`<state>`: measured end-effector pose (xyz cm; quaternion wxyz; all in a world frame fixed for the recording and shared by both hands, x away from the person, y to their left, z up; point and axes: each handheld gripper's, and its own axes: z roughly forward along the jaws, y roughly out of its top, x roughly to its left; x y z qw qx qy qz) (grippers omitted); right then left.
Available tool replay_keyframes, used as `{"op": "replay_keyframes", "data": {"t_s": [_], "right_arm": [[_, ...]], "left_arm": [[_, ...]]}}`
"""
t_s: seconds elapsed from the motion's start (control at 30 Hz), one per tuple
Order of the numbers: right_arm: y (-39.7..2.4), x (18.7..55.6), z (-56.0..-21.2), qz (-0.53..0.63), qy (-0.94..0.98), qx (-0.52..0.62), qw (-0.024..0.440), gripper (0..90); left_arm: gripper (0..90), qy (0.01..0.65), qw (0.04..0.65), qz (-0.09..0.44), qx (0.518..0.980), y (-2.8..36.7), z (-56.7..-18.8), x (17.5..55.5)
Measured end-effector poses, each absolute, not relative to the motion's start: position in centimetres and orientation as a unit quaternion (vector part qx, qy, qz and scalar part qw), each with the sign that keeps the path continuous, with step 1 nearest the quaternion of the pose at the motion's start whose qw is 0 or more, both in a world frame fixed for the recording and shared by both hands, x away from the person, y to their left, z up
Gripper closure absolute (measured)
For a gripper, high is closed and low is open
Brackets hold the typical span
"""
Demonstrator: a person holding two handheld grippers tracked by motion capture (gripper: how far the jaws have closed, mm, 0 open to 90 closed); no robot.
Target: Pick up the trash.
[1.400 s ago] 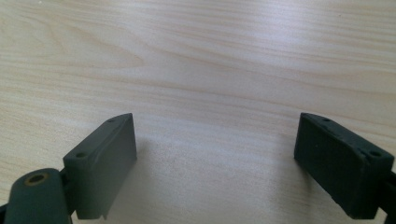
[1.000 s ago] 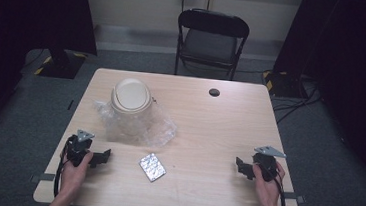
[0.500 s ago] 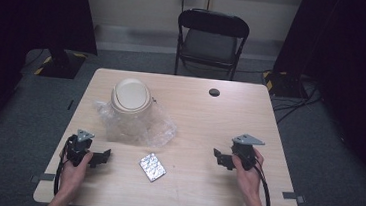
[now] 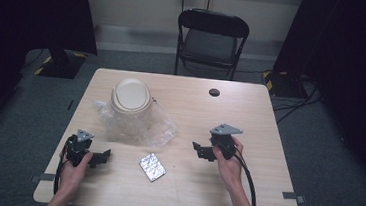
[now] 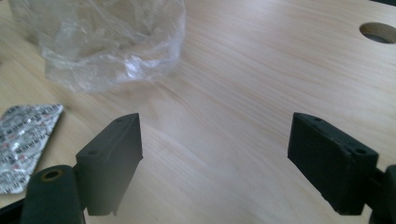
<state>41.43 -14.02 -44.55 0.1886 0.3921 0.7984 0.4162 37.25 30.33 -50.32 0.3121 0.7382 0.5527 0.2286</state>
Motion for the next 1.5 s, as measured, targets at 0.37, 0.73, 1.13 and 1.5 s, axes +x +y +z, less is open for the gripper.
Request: {"op": "replay_keyframes", "data": {"t_s": [0.37,0.73,1.13,1.5], "right_arm": [[-10.6,42.9,-43.1,0.429,0.805,0.37,0.177,17.7],[-5.8,44.4,-41.5,0.443,0.818,0.334,0.153,16.2],[-2.1,46.7,-39.8,0.452,0.821,0.312,0.154,16.3],[1.1,49.2,-38.6,0.462,0.819,0.309,0.143,16.3]], "left_arm": [[0.0,0.553,0.312,0.229,0.738,30.3,-50.3,37.3],[0.0,0.552,0.312,0.229,0.738,30.3,-50.3,37.2],[0.0,0.552,0.312,0.229,0.739,30.3,-50.3,37.2],[0.0,0.551,0.312,0.228,0.74,30.4,-50.3,37.2]]}}
